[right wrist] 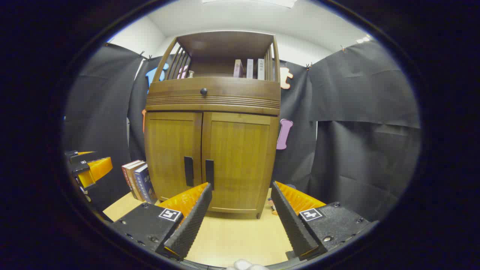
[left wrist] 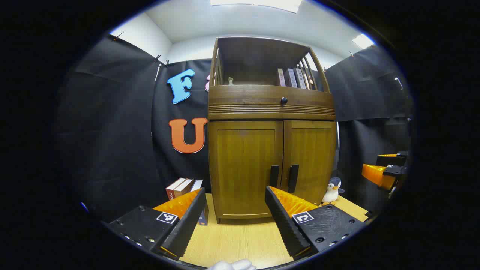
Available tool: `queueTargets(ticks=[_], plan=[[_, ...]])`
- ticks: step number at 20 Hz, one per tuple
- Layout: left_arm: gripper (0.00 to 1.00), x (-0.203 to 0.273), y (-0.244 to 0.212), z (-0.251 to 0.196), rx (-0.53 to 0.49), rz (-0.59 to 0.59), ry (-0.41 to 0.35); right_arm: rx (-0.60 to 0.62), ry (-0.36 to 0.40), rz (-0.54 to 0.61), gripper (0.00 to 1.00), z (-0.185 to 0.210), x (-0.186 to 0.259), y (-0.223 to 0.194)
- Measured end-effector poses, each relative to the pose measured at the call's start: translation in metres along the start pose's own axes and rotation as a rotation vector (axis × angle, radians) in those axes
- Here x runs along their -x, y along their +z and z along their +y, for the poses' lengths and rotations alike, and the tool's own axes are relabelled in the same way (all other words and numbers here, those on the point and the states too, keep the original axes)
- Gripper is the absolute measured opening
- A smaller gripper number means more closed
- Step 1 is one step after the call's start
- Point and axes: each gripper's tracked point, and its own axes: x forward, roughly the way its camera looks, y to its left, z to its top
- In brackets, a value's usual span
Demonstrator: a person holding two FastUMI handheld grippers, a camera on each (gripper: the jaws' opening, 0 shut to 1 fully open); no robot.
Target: Open the right door of the double-door shoe cabinet with the right hand, and open the left door with the left hand.
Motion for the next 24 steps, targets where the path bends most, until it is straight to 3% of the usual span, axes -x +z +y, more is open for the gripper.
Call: queueTargets(ticks=[16,20,24], plan=[[0.95,0.000,-0.001,0.004,-0.011,0.005,-0.010,0.008,-0.011,0.032,0.99,0.001,-0.023,-0.017],[0.95,0.001,0.001,-0.003,0.000,-0.001,-0.031,0.010,0.009,0.050,1.00,0.010,-0.048,-0.027],[0.95,0.004,0.004,0.009,0.002,-0.015,0.008,0.022,0.055,0.039,1.00,0.032,-0.088,-0.028]])
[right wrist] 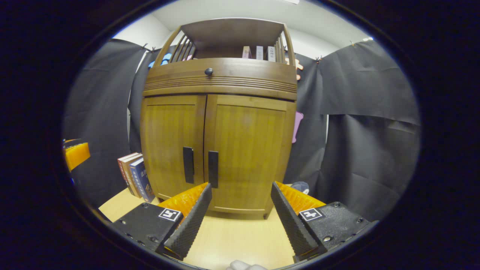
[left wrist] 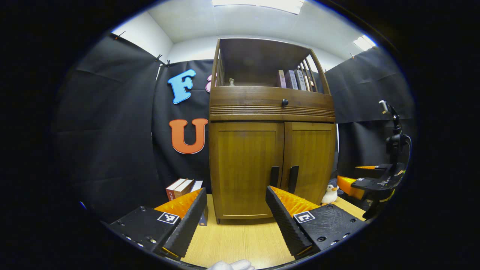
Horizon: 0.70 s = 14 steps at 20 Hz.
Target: Open the right door of the double-door shoe cabinet with the right hand, and open the left door with the left hand.
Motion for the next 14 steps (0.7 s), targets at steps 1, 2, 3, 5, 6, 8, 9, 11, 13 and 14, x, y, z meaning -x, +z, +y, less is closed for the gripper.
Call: queueTargets(ticks=[1,2,3,5,6,8,9,11,13,14], plan=[[0.95,0.000,-0.001,0.005,-0.008,0.007,0.019,0.003,0.015,0.000,1.00,0.006,-0.013,-0.001],[0.95,0.001,-0.003,0.010,-0.010,0.009,0.038,0.006,0.033,0.000,1.00,0.013,-0.025,-0.001],[0.95,0.002,-0.002,0.013,-0.008,0.006,0.052,0.004,0.053,0.000,1.00,0.020,-0.039,-0.001],[0.95,0.003,0.003,0.015,0.000,0.000,0.068,0.003,0.093,-0.003,1.00,0.035,-0.068,0.003],[0.94,0.004,0.001,0.018,0.000,0.003,0.079,0.008,0.111,0.000,1.00,0.041,-0.082,0.004],[0.95,0.008,0.001,0.027,-0.004,0.000,0.116,0.024,0.122,0.018,1.00,0.045,-0.109,0.001],[0.95,0.008,0.001,0.030,-0.007,-0.001,0.139,0.030,0.135,0.028,1.00,0.049,-0.121,-0.002],[0.95,0.009,0.000,0.032,-0.011,0.002,0.159,0.042,0.143,0.054,1.00,0.055,-0.145,-0.007],[0.95,0.010,0.000,0.033,-0.011,0.003,0.177,0.041,0.152,0.075,0.98,0.060,-0.162,-0.011],[0.95,0.010,-0.001,0.035,-0.012,0.009,0.187,0.040,0.160,0.087,0.93,0.062,-0.169,-0.013]])
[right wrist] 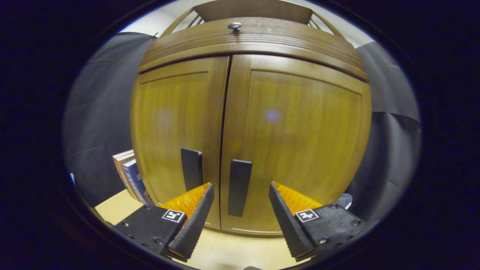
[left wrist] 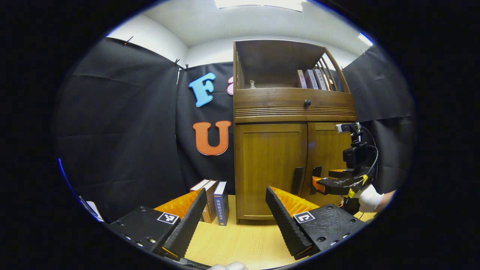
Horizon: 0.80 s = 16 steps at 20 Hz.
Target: Open the right door of the double-door shoe cabinet with the right hand, and open the left door with the left hand.
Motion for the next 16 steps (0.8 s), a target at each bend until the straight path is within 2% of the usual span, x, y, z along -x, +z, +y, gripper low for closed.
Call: queueTargets(ticks=[5,7,8,9,10,16], plan=[[0.95,-0.001,-0.002,-0.001,0.004,0.017,0.014,-0.019,0.000,0.026,0.75,0.004,-0.028,-0.002],[0.95,0.000,-0.005,0.001,0.005,0.027,0.017,-0.020,0.000,0.022,0.63,0.006,-0.033,-0.002],[0.95,0.000,-0.004,0.002,0.007,0.029,0.017,-0.019,-0.021,0.024,0.53,0.002,-0.036,-0.003],[0.95,0.001,-0.004,0.002,0.009,0.030,0.016,-0.034,-0.025,0.025,0.48,0.001,-0.035,-0.003],[0.95,0.002,-0.003,0.003,0.011,0.029,0.016,-0.052,-0.021,0.026,0.39,0.002,-0.034,-0.003],[0.95,0.006,0.000,-0.001,0.020,0.015,-0.019,-0.063,0.040,0.050,0.32,0.001,-0.029,-0.007]])
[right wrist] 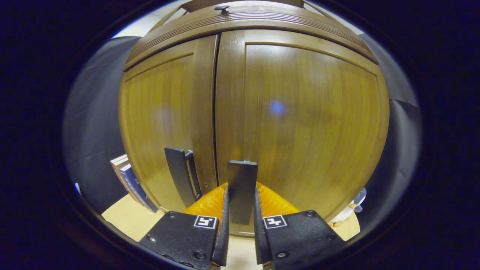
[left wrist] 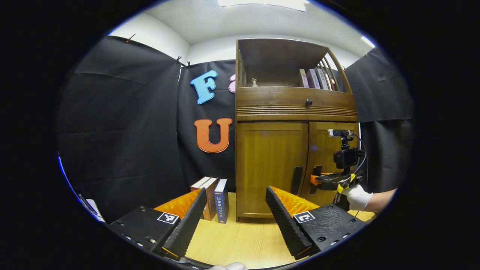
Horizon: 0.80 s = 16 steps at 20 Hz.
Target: Open the right door of the double-door shoe cabinet with the right hand, and open the left door with the left hand.
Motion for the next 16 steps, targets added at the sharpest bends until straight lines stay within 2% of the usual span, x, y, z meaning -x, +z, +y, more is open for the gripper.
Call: queueTargets(ticks=[1,2,4,5,9,10,11,12,16], plan=[[0.95,0.001,0.001,-0.001,0.001,-0.004,-0.008,0.007,0.009,0.002,0.31,0.000,0.004,-0.002],[1.00,0.003,0.000,-0.002,0.001,-0.008,-0.017,0.015,0.018,0.003,0.30,0.001,0.010,-0.004],[1.00,0.005,0.002,-0.004,0.003,-0.012,-0.034,0.021,0.031,0.011,0.30,0.001,0.025,-0.007],[0.95,0.007,0.002,-0.006,0.005,-0.013,-0.043,0.022,0.034,0.015,0.30,0.000,0.030,-0.010],[0.95,0.012,0.003,-0.011,0.011,-0.019,-0.088,0.026,0.031,0.019,0.30,-0.004,0.057,-0.018],[1.00,0.014,0.004,-0.013,0.008,-0.020,-0.099,0.022,0.031,0.020,0.29,-0.005,0.064,-0.019],[1.00,0.015,0.005,-0.014,0.006,-0.021,-0.111,0.016,0.029,0.021,0.29,-0.007,0.072,-0.022],[0.95,0.016,0.005,-0.015,0.004,-0.021,-0.123,0.010,0.026,0.022,0.29,-0.009,0.079,-0.024],[0.95,0.022,0.005,-0.024,0.005,-0.020,-0.168,-0.003,0.001,0.022,0.28,-0.018,0.106,-0.034]])
